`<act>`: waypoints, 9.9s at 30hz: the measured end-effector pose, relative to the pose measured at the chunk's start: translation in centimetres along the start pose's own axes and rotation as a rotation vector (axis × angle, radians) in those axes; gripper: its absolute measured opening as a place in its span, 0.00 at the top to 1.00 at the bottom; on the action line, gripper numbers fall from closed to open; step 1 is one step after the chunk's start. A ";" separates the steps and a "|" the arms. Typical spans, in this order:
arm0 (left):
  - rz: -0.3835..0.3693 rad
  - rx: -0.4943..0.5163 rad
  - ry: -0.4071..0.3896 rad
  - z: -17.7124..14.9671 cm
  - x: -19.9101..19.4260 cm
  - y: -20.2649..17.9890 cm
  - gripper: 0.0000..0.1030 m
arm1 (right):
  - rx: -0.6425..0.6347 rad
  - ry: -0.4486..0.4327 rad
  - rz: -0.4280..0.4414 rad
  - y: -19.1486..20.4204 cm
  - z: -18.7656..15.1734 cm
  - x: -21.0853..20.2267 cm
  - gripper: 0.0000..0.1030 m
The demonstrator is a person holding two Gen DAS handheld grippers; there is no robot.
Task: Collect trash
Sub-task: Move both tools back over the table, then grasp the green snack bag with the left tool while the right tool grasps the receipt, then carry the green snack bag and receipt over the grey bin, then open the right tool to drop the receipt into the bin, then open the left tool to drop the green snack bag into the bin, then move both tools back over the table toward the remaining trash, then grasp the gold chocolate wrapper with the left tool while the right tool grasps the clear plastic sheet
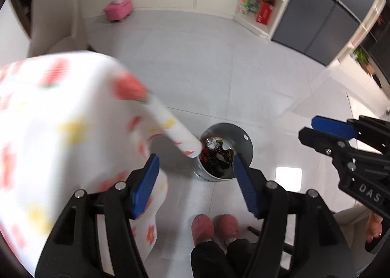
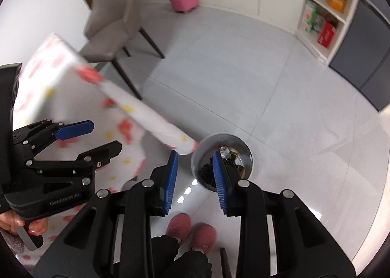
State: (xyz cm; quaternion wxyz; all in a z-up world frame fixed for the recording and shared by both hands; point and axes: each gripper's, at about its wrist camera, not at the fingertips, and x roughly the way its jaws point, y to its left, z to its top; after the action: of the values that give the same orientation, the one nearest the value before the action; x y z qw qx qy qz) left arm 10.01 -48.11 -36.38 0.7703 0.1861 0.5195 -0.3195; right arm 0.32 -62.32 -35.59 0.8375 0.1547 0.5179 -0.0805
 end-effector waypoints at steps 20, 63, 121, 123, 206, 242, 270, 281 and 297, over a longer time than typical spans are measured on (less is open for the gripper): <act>0.358 -0.583 -0.158 -11.8 -20.8 12.4 0.27 | -0.582 -0.069 0.321 21.3 2.3 -11.1 0.56; 0.539 -0.948 -0.147 -29.2 -27.2 38.1 0.26 | -0.881 0.012 0.467 58.4 0.5 -1.8 0.57; 0.406 -0.648 -0.160 -20.2 -24.1 35.6 0.53 | -0.671 -0.055 0.360 48.4 3.1 -3.2 0.98; 0.392 -0.599 -0.165 -18.4 -23.6 33.7 0.53 | -0.626 -0.067 0.346 45.7 3.3 -3.8 0.98; 0.019 0.104 0.005 -3.3 29.3 -8.3 0.25 | 0.185 -0.019 -0.120 -12.6 -11.6 24.3 0.92; 0.219 -0.247 -0.105 -5.1 -9.6 2.5 0.25 | -0.116 -0.042 0.013 4.9 -2.0 -5.1 0.92; 0.608 -0.853 -0.264 -28.7 -31.8 32.6 0.24 | -0.778 -0.096 0.413 50.6 -2.1 -7.9 0.83; 0.633 -0.884 -0.259 -32.2 -32.3 40.4 0.24 | -0.819 -0.055 0.431 61.1 -2.1 -5.0 0.79; 0.641 -0.936 -0.193 -31.7 -28.4 49.0 0.24 | -0.788 0.020 0.417 67.7 3.1 2.8 0.75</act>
State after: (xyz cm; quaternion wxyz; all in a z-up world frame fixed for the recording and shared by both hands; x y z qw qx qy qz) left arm 14.69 15.57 -24.86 0.8728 -0.0565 0.4507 0.1786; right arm 24.15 0.30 -24.87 0.8257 -0.0742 0.4749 0.2953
